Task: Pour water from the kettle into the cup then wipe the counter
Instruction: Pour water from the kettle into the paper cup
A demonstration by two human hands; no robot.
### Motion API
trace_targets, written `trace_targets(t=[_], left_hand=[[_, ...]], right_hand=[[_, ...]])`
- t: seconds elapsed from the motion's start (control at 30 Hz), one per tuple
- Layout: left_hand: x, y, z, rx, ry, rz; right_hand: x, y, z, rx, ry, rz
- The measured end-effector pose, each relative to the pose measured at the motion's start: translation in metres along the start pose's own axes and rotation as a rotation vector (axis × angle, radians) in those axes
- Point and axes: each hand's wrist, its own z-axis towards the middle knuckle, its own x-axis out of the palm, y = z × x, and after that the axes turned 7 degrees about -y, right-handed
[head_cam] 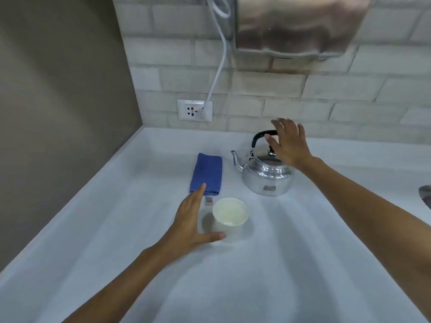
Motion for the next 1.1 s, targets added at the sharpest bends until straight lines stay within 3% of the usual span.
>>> trace_targets(t=[0.2,0.37,0.5,1.1], left_hand=[[0.026,-0.002,-0.005,-0.196,0.049,-0.22],[0.045,-0.002,0.001,-0.251,0.019,-0.321],[0.055,-0.003,0.008,-0.297,-0.042,-0.375],[0.069,0.006,0.011,-0.248,-0.082,-0.313]], right_hand=[[0.007,0.005,0.014,-0.007,-0.012,-0.038],[0.002,0.007,0.032,0.143,0.086,0.068],[0.001,0.007,0.036,0.143,0.064,0.07],[-0.047,0.018,0.001,0.164,0.005,-0.043]])
